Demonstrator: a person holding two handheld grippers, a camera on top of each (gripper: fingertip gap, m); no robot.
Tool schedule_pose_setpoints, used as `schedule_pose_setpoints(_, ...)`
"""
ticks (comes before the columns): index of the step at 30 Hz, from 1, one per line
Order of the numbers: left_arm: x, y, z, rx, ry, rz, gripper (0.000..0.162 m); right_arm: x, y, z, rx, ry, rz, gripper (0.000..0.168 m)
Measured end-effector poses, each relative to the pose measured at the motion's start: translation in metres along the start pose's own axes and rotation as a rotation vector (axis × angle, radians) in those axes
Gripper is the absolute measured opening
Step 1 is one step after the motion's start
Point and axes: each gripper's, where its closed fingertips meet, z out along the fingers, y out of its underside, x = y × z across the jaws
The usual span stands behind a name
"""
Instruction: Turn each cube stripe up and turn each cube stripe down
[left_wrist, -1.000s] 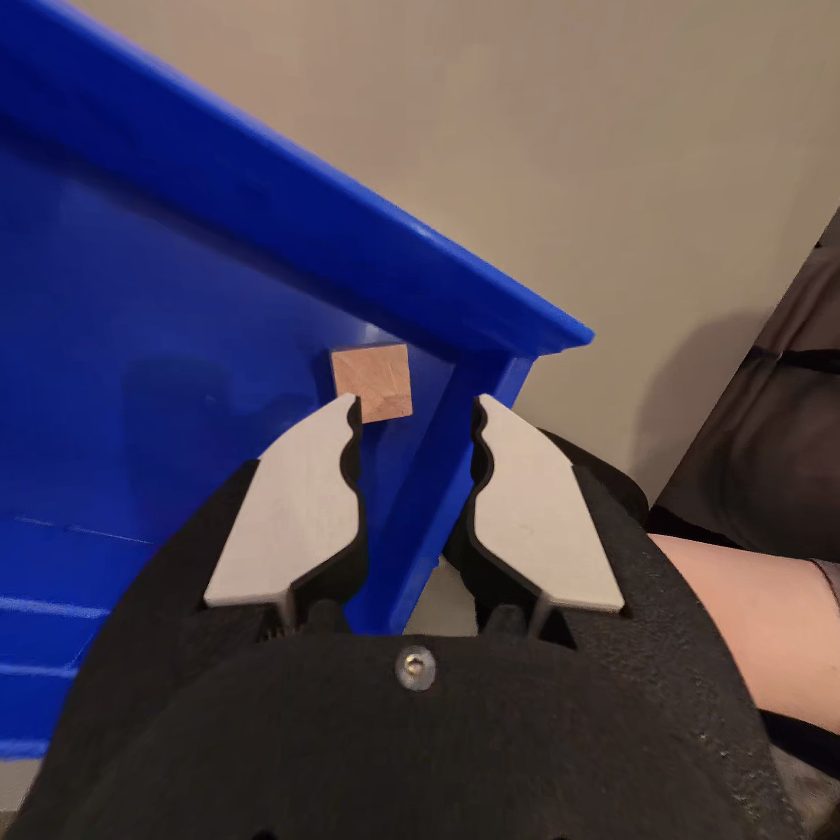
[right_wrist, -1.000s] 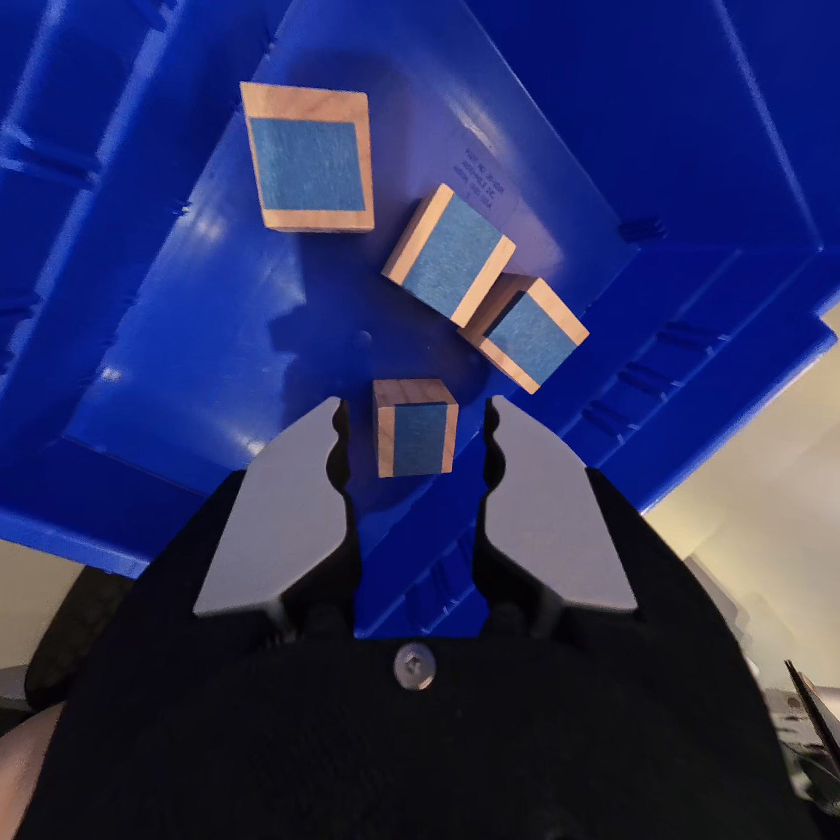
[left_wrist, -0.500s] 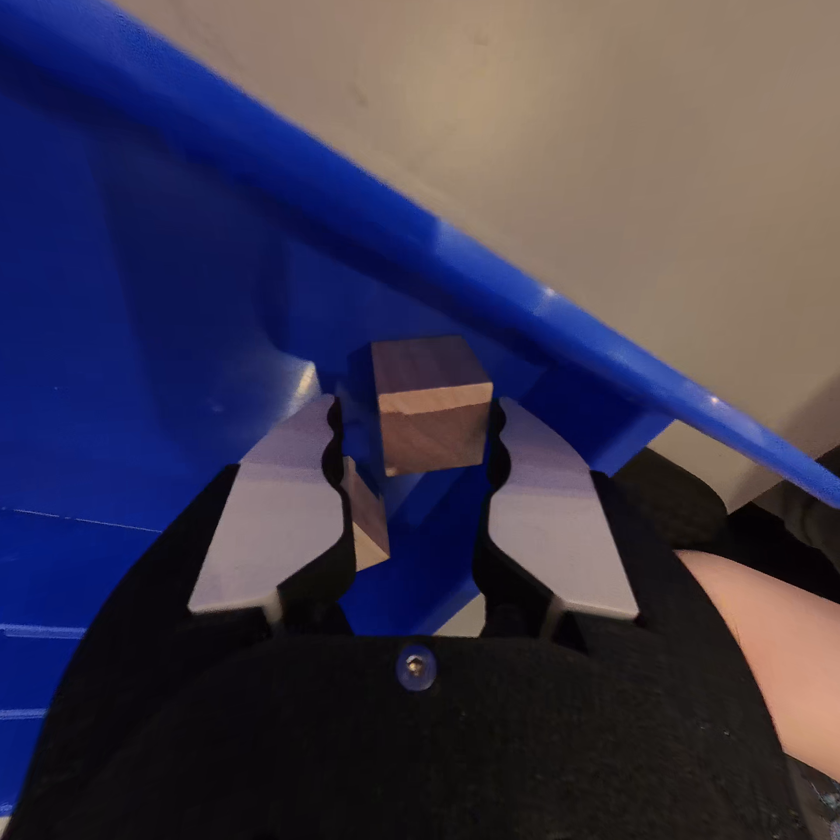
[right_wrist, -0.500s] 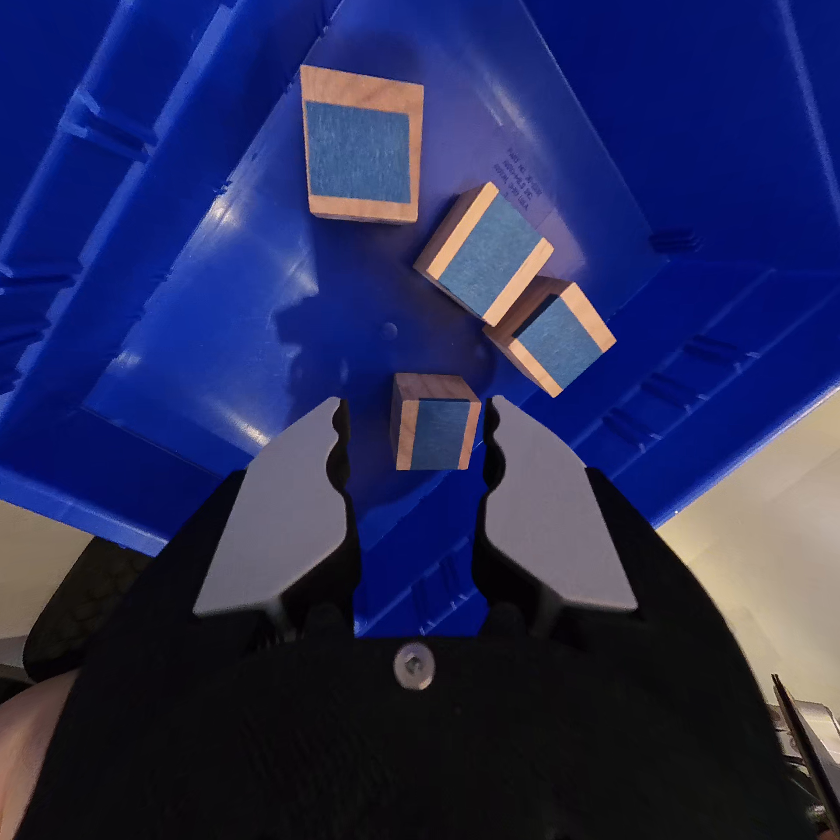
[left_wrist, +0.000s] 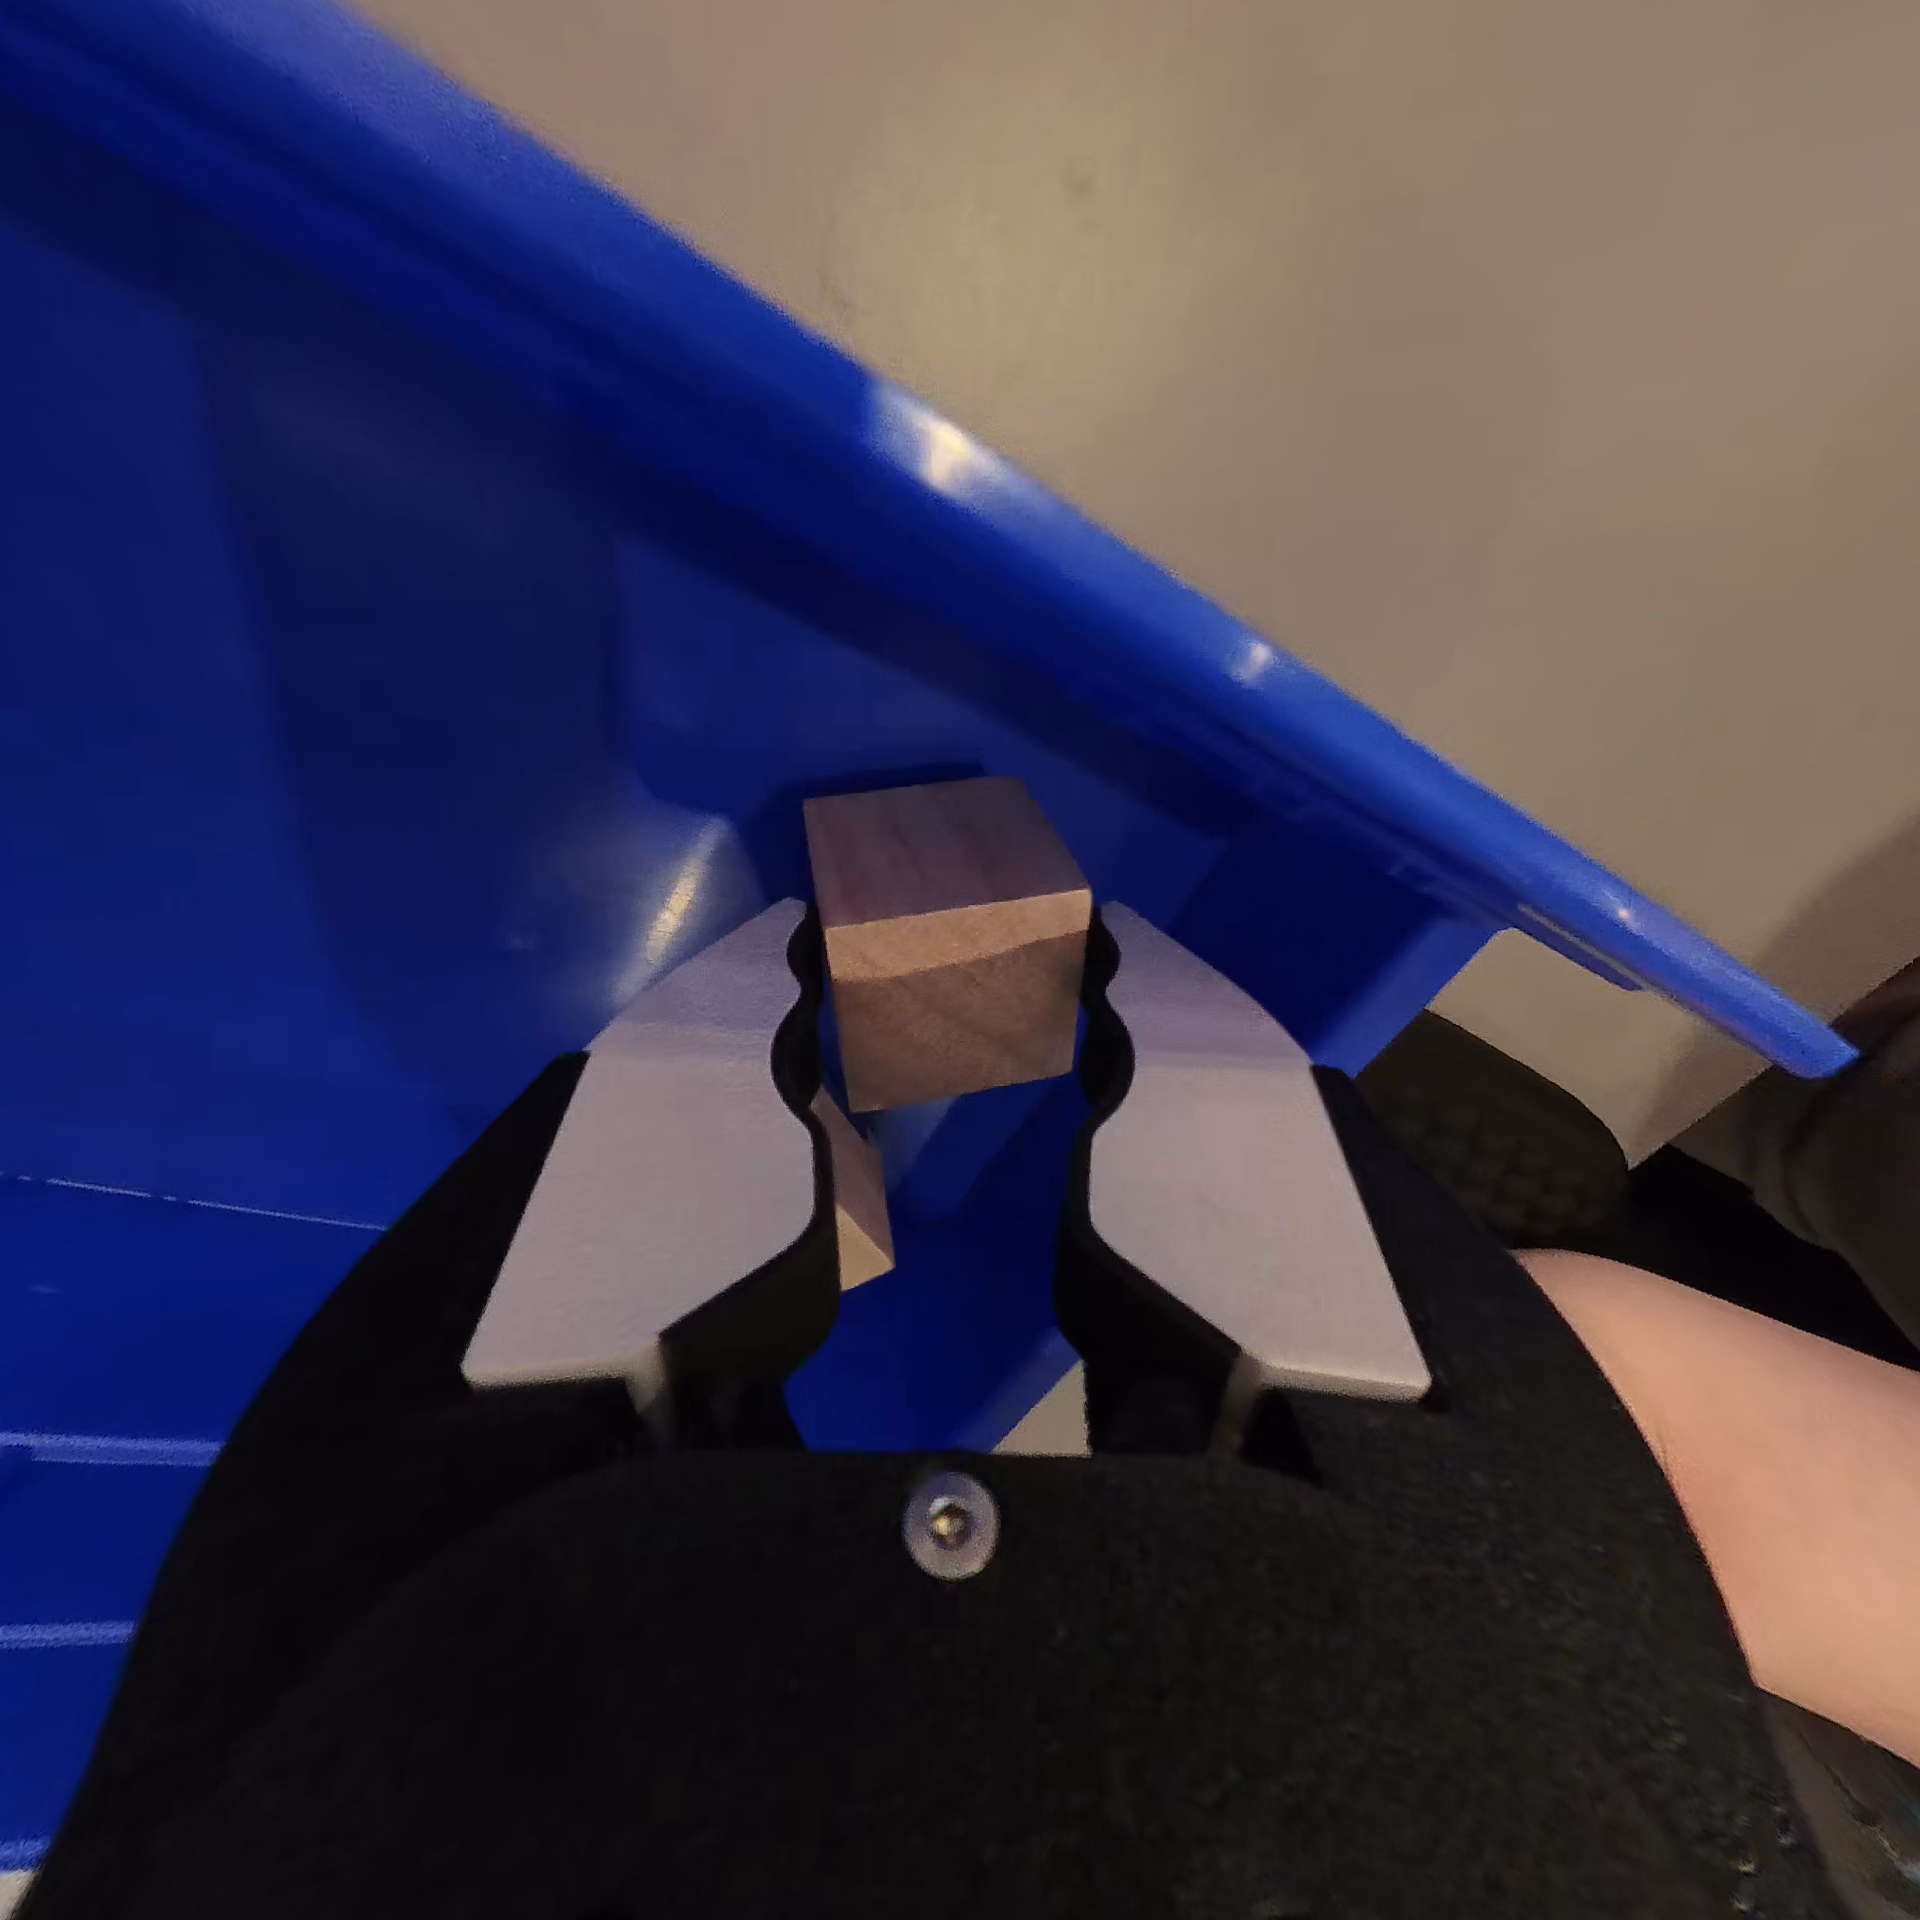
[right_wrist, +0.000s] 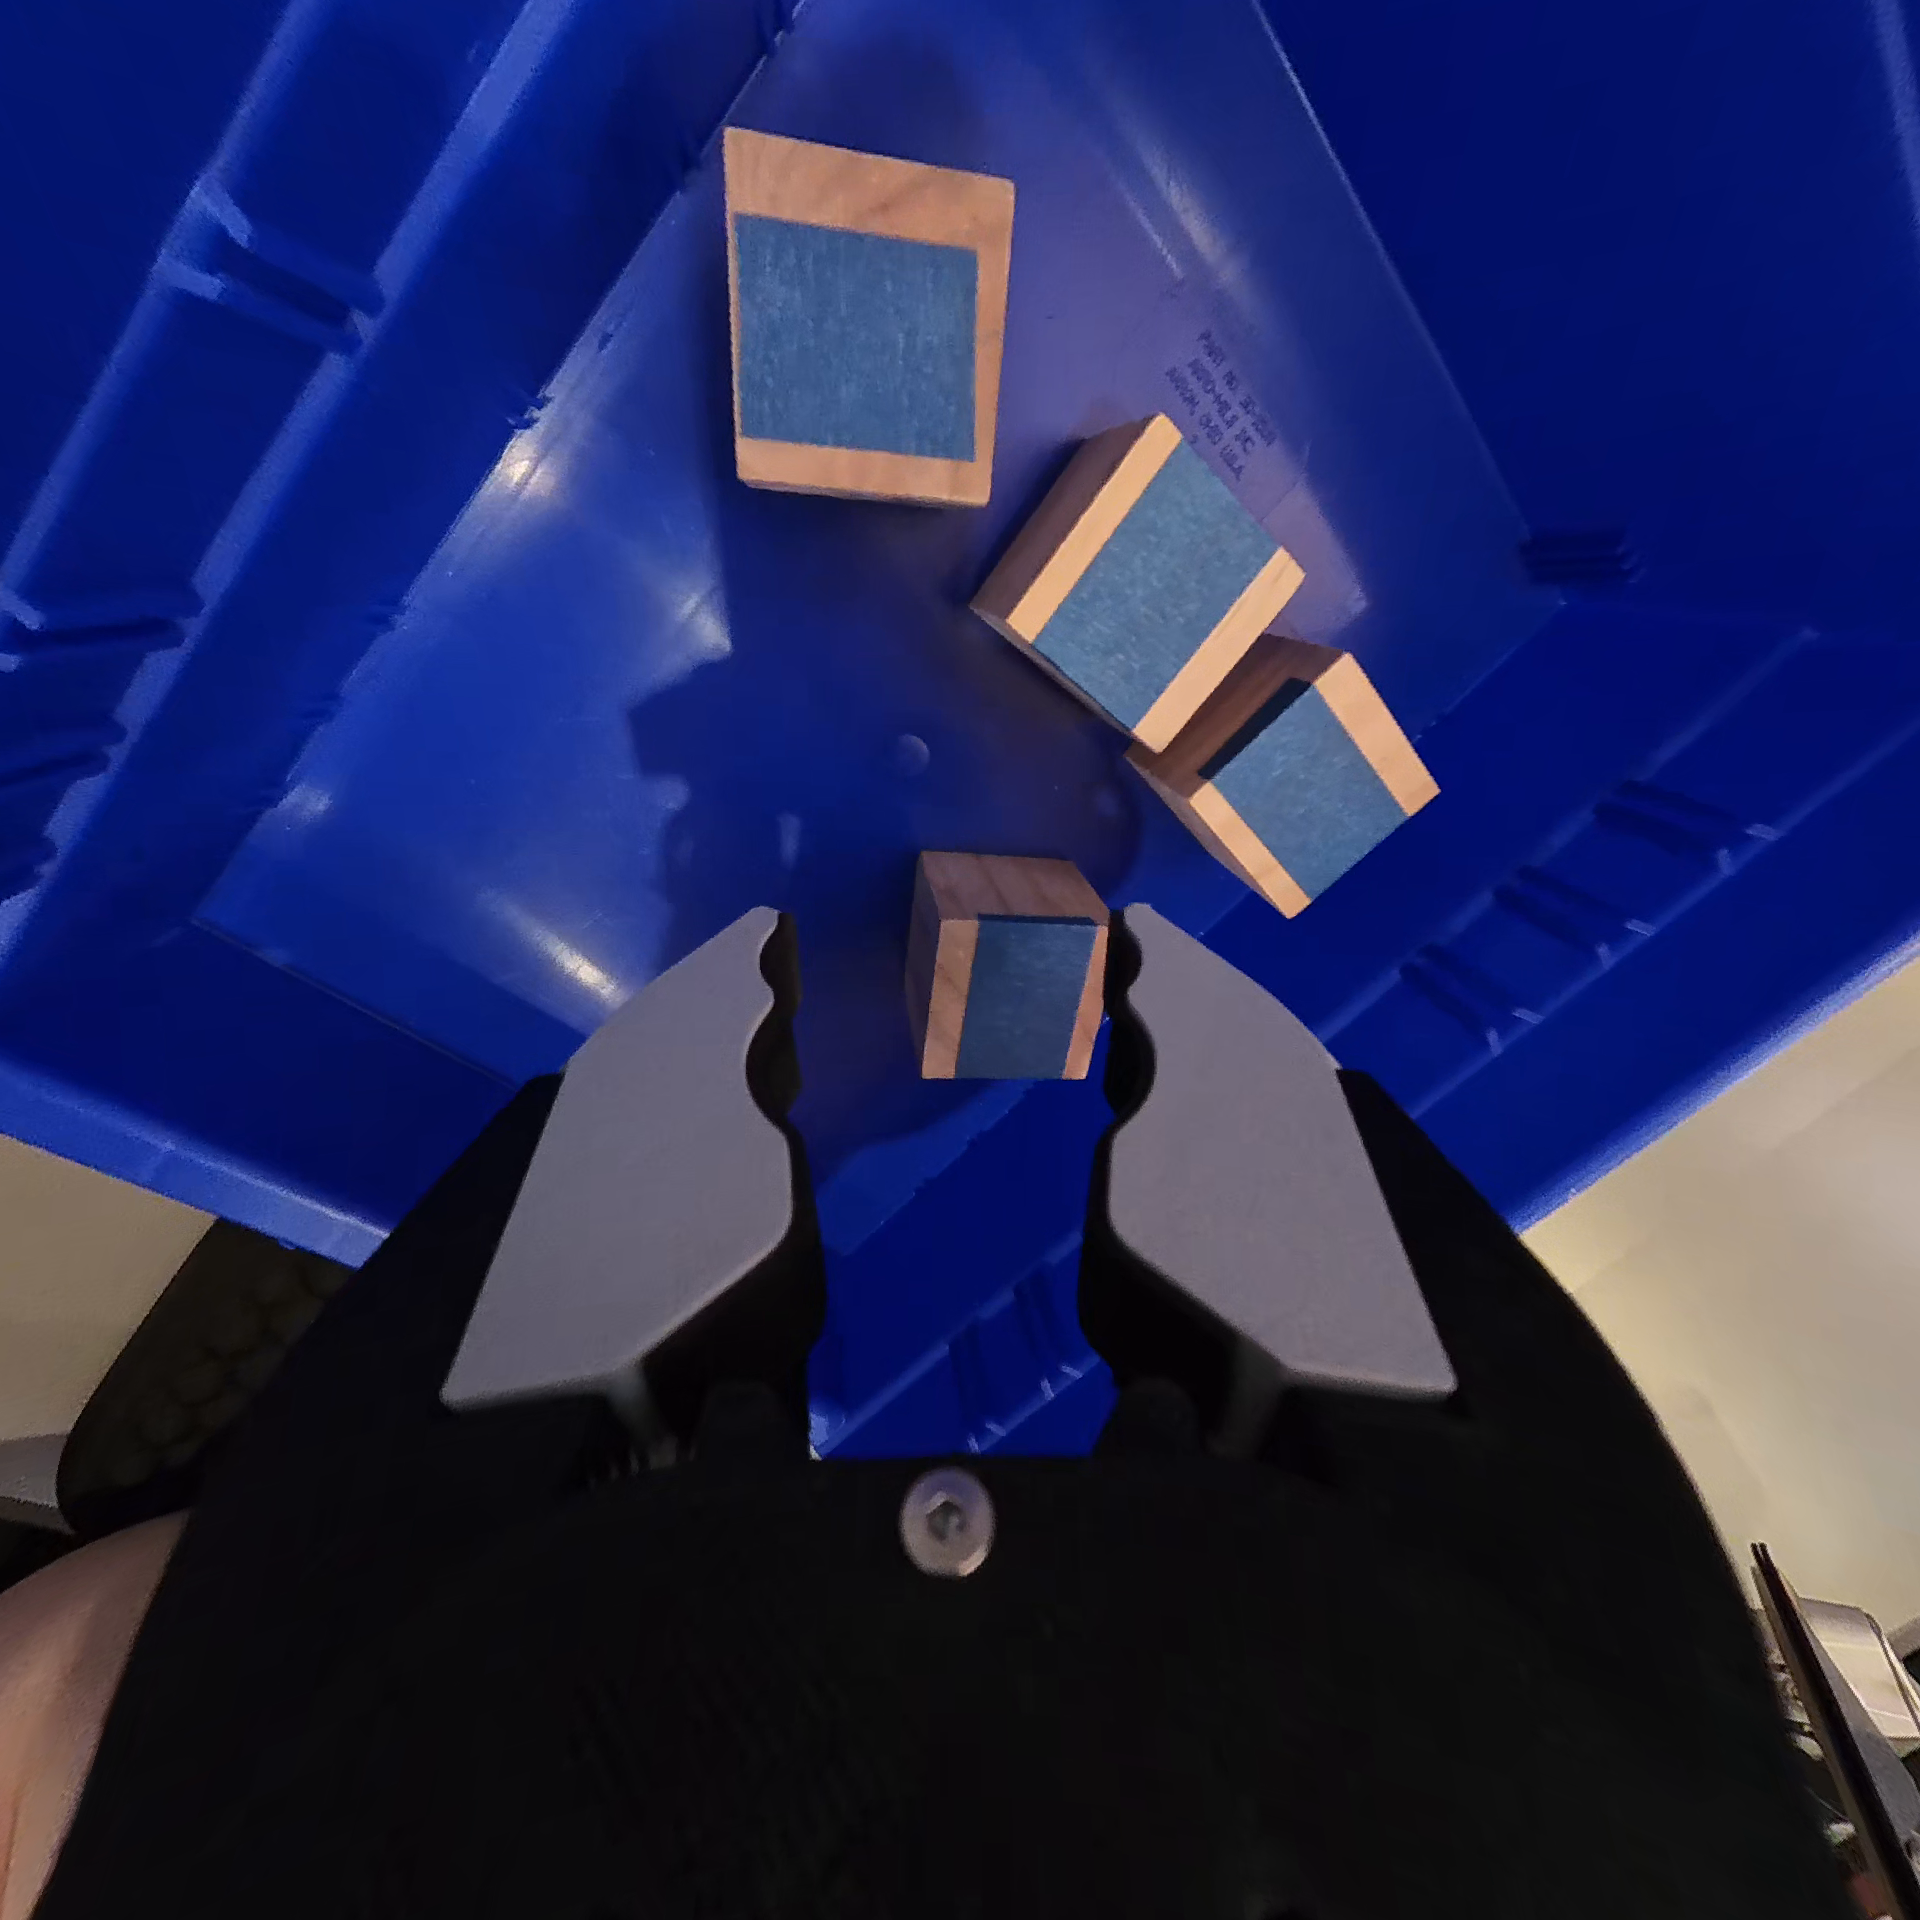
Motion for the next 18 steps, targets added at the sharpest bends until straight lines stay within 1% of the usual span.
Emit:
schedule_pose_setpoints(5, -0.003, 0.007, 0.0, -0.039, -0.032, -0.005, 0.048, -0.001, 0.003, 0.003, -0.028, 0.005, -0.002, 0.059)
schedule_pose_setpoints(9, -0.001, 0.007, -0.009, 0.007, -0.008, -0.006, 0.048, 0.001, 0.001, 0.001, -0.024, 0.031, -0.012, 0.058)
schedule_pose_setpoints(12, -0.004, -0.001, -0.03, 0.15, -0.014, -0.006, 0.047, 0.01, -0.005, -0.013, 0.011, 0.107, 0.028, 0.056)
schedule_pose_setpoints(15, -0.019, -0.012, -0.067, 0.359, -0.127, 0.01, 0.047, 0.029, -0.01, -0.043, 0.07, 0.273, 0.117, 0.056)
schedule_pose_setpoints(16, -0.017, -0.017, -0.082, 0.444, -0.118, 0.01, 0.047, 0.034, -0.017, -0.057, 0.12, 0.333, 0.132, 0.055)
schedule_pose_setpoints(18, -0.007, -0.027, -0.114, 0.626, -0.101, 0.042, 0.047, 0.034, -0.038, -0.091, 0.273, 0.435, 0.133, 0.055)
